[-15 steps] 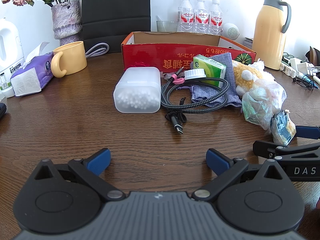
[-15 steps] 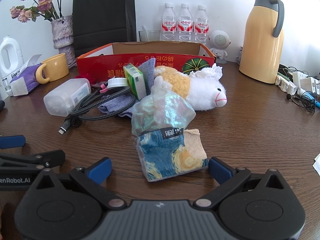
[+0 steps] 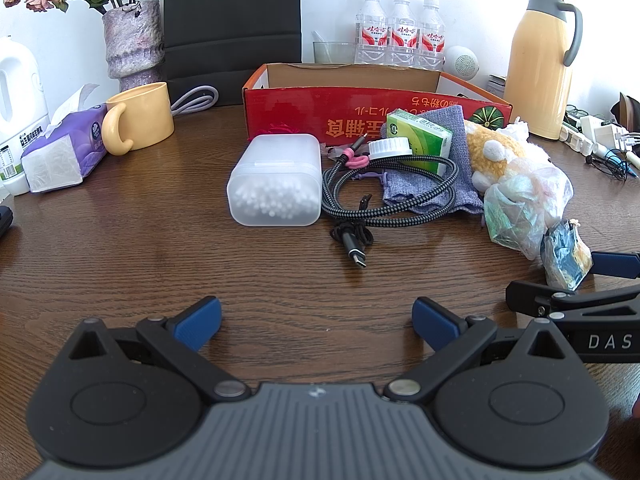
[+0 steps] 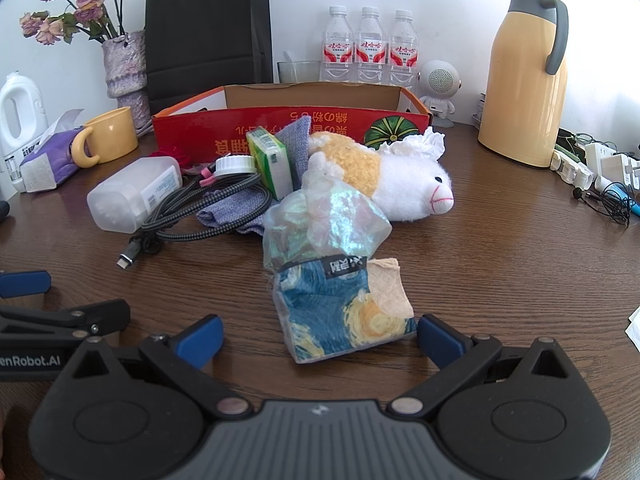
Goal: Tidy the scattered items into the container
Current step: 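Move the right gripper toward the blue patterned tissue pack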
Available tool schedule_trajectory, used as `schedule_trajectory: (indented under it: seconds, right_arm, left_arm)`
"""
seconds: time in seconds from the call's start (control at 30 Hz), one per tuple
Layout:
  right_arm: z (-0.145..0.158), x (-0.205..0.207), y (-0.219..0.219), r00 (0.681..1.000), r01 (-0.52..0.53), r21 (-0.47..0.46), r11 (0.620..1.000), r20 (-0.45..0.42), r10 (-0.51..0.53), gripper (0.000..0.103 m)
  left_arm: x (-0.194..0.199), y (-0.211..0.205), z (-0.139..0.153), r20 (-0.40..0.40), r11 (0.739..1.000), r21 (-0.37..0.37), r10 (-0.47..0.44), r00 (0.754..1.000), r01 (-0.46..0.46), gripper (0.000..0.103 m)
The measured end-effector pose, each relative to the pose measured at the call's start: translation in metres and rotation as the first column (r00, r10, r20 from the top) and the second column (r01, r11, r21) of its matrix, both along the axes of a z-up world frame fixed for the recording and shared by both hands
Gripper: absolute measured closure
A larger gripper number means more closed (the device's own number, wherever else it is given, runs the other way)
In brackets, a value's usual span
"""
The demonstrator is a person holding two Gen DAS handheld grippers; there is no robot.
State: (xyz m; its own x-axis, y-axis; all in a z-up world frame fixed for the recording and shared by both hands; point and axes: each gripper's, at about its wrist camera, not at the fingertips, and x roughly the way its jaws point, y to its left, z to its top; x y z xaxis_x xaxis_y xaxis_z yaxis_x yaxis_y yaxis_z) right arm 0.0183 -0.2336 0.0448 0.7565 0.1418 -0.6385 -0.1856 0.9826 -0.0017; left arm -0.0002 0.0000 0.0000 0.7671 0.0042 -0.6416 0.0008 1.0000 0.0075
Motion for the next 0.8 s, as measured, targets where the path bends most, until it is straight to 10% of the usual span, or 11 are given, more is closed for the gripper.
schedule_trajectory:
  seconds: [0.8]
  right_arm:
    - [0.010, -0.002, -0.006, 0.998, -0.056, 0.018, 0.998, -0.001, 0.056, 0.000]
  left_arm:
    - [-0.005, 0.004, 0.003, 0.001, 0.999, -0.016, -0.041, 0.999, 0.041, 0.000]
